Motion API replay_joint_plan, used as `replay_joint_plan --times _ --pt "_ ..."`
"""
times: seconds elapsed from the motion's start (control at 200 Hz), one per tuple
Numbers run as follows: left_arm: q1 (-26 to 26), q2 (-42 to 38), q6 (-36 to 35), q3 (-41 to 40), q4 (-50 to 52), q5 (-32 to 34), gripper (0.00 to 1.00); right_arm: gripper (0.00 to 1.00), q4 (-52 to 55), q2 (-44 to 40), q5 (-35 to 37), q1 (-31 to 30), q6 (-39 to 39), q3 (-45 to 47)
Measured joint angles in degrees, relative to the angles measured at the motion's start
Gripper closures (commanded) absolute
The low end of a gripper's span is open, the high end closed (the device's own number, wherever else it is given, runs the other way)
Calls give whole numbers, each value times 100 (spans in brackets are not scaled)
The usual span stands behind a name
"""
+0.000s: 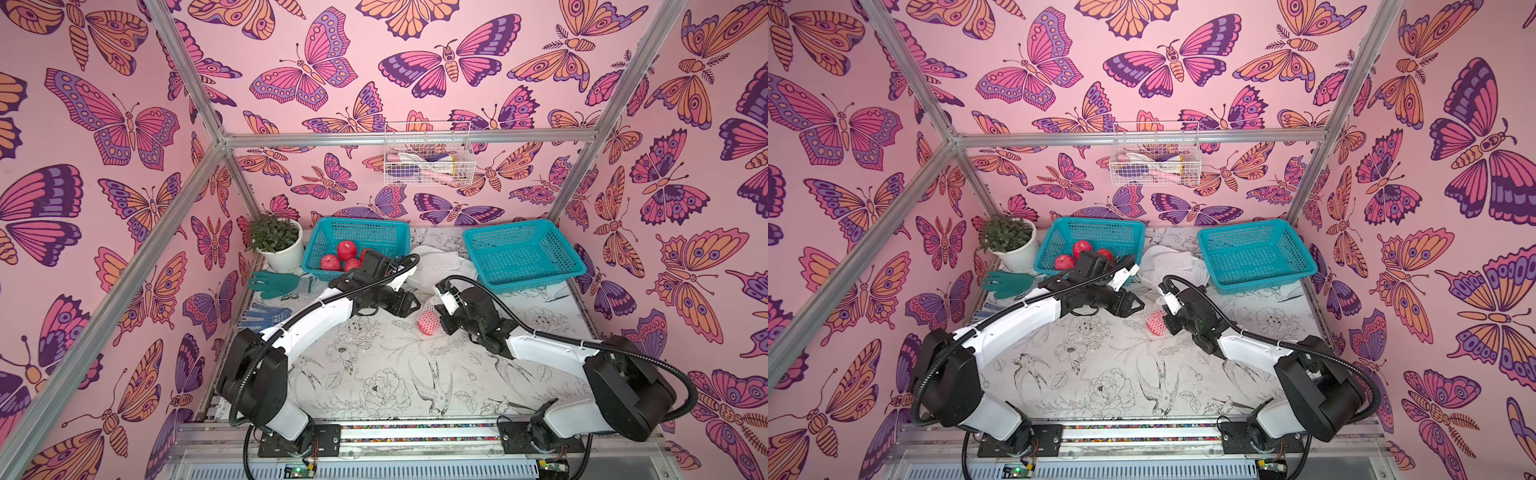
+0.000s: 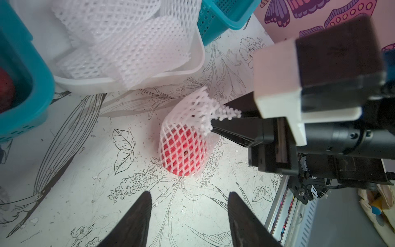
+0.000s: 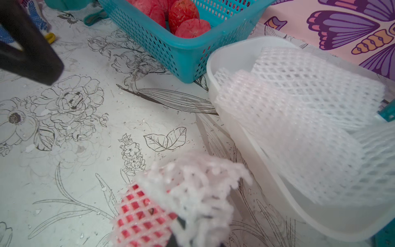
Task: Remove foam nets from apples
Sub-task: Remove the foam net from the apple.
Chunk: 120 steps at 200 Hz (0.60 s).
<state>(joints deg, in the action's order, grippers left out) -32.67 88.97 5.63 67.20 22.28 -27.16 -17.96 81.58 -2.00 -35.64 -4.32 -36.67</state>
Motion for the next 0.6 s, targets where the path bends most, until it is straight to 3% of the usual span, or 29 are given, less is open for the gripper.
replay_joint_plan --times 0.601 --pt "87 -20 -24 -448 42 0 41 100 251 -413 415 46 0 63"
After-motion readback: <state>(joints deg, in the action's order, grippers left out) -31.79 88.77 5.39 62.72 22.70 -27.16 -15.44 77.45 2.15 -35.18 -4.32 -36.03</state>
